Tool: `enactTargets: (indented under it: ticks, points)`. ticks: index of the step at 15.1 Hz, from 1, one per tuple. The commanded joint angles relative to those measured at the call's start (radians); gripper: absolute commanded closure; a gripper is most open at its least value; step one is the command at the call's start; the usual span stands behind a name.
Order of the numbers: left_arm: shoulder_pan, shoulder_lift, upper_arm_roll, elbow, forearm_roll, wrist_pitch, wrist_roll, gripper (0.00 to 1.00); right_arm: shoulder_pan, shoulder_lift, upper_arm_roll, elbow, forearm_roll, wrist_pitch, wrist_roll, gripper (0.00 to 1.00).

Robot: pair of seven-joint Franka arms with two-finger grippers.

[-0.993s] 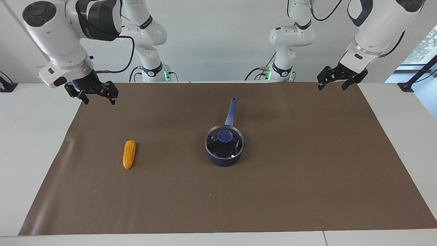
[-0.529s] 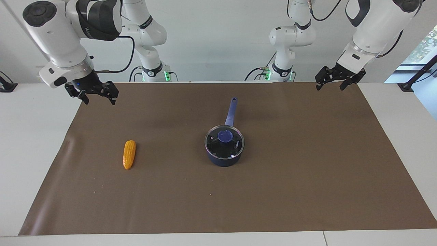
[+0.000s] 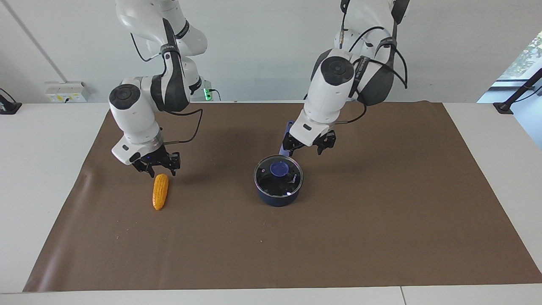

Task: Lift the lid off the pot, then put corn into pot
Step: 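Reach the left gripper to the pot lid while the right gripper reaches the corn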

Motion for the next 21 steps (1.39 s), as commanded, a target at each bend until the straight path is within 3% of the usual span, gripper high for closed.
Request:
enactTargets:
  ticks: [1,6,10,16,19,21]
  points:
    - [-0.033,0.041,0.018,0.043,-0.009,0.035,-0.035,0.0,-0.038,-0.007,0.005,-0.029,0.012,0.036,-0.037,0.27]
    - [-0.062,0.098,0.02,0.048,0.022,0.059,-0.035,0.0,-0.065,0.075,0.005,-0.042,0.012,0.125,-0.04,0.27]
    - [-0.077,0.126,0.018,0.06,0.011,0.09,-0.136,0.0,-0.073,0.098,0.005,-0.043,0.012,0.128,-0.042,0.27]
    - [-0.094,0.153,0.026,0.075,0.011,0.084,-0.141,0.0,-0.082,0.109,0.005,-0.051,0.012,0.127,-0.053,0.27]
    - [-0.113,0.166,0.026,0.075,0.034,0.082,-0.141,0.0,-0.079,0.109,0.005,-0.054,0.012,0.125,-0.067,0.39]
    - [-0.113,0.167,0.028,0.077,0.031,0.078,-0.141,0.0,-0.079,0.111,0.005,-0.054,0.012,0.125,-0.067,0.58]
